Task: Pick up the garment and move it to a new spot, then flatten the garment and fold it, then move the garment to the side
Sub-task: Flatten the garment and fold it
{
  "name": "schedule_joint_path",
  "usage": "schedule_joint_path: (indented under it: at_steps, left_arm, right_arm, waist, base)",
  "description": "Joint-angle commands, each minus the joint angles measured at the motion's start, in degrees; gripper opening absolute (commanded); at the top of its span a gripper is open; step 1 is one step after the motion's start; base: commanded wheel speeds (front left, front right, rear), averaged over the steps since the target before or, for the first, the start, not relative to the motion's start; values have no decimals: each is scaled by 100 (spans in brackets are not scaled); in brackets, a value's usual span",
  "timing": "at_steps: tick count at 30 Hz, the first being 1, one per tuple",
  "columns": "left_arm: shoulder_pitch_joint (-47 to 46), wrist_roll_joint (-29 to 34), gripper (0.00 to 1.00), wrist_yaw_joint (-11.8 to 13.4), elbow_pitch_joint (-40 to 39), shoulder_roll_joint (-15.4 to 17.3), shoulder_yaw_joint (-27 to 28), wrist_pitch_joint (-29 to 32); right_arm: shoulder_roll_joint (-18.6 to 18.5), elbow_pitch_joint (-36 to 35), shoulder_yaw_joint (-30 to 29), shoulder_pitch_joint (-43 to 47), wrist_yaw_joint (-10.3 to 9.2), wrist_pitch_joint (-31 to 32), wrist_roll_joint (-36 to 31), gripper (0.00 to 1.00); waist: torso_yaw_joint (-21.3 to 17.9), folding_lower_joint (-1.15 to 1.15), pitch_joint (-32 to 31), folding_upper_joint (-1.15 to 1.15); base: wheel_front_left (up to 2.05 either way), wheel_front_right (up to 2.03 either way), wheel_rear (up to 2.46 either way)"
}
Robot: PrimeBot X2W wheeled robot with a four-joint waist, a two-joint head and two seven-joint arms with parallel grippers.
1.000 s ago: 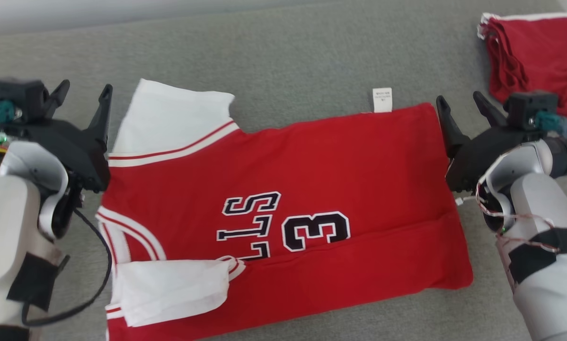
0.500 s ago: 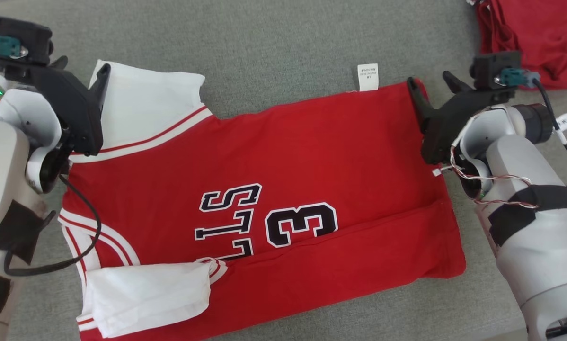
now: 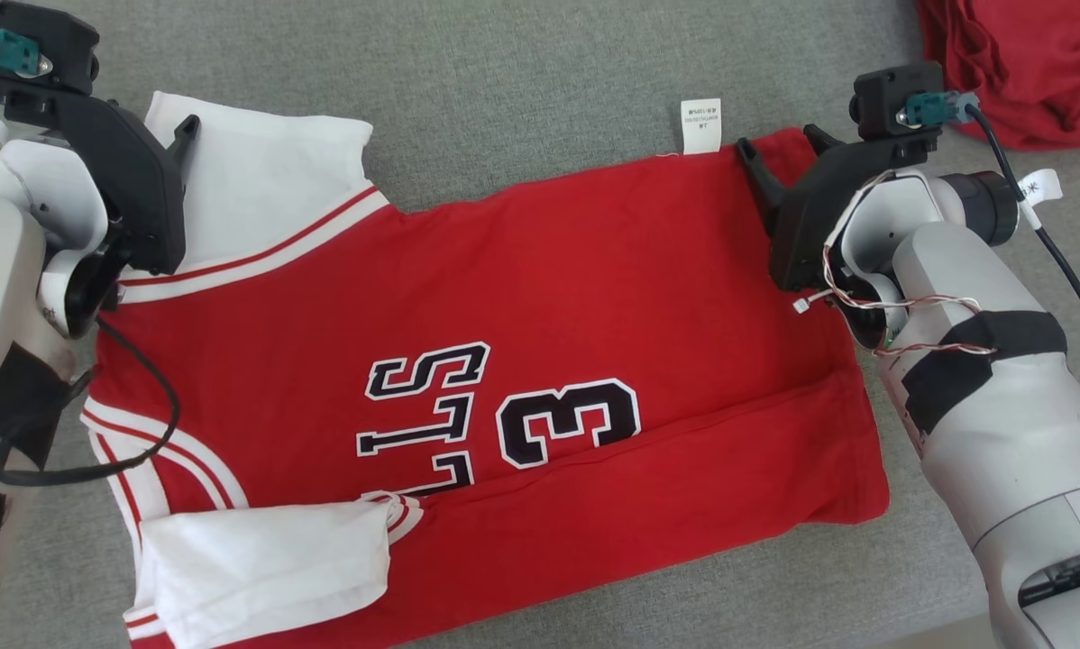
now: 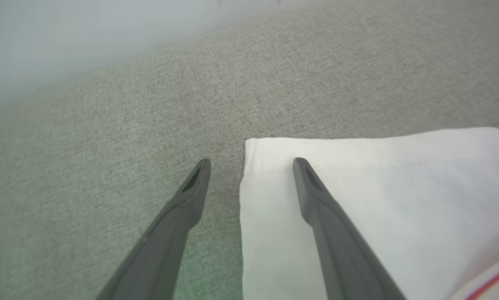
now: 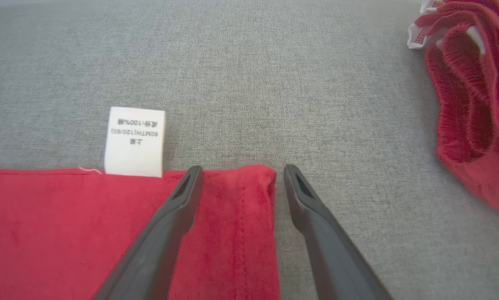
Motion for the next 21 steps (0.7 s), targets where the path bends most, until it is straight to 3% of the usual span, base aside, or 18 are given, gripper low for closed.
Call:
schedule_joint_path:
  at_steps: [1, 5, 6, 7, 8, 9, 10, 11, 12, 21]
  left_arm:
    - [-83, -51, 100, 13, 69, -17, -37, -10]
    - [-137, -167, 100, 13, 277, -55, -124, 63]
    - [-146, -164, 100, 12, 308, -68, -198, 113]
    - [-142, -189, 100, 12, 336, -74, -255, 140]
    - [-131, -248, 48, 12, 365, -90, -290, 172]
    - [-131, -248, 48, 12, 365, -90, -290, 172]
    - [-125, -262, 39, 11, 373, -104, -320, 163]
    - [-133, -278, 11, 12, 392, -107, -348, 145]
    - [-139, -305, 0, 12, 418, -102, -386, 146]
    - [-417, -549, 0, 13, 289, -103, -455, -674]
  right_arm:
    - [45, 53, 41, -71, -16, 16, 84, 100]
    - [80, 168, 164, -181, -16, 18, 145, 100]
    - [91, 190, 190, -203, -16, 7, 158, 47]
    - [99, 209, 223, -217, -16, 0, 168, 27]
    - [96, 231, 251, -240, -16, 2, 184, 0]
    - [96, 231, 251, -240, -16, 2, 184, 0]
    - [86, 248, 273, -257, -16, -9, 197, 0]
    - [72, 255, 292, -289, -16, -35, 221, 0]
    - [59, 269, 311, -312, -16, -65, 242, 0]
    - [-173, 335, 484, -448, -16, -734, 260, 0]
  waist:
    - [-19, 0, 51, -1]
    - [-44, 0, 127, -1]
    - [-49, 0, 142, -1]
    - [-51, 0, 153, -1]
    - [-51, 0, 162, -1]
    - [-51, 0, 162, -1]
    - [-49, 0, 168, -1]
    - [-46, 0, 174, -1]
    - [-47, 0, 173, -1]
    - [41, 0, 1, -1]
  base:
    - [0, 0, 0]
    - [0, 0, 0]
    - [0, 0, 0]
    - [0, 0, 0]
    - [0, 0, 0]
    - [0, 0, 0]
    - [0, 0, 0]
    - [0, 0, 0]
    - [0, 0, 0]
    - [0, 0, 0]
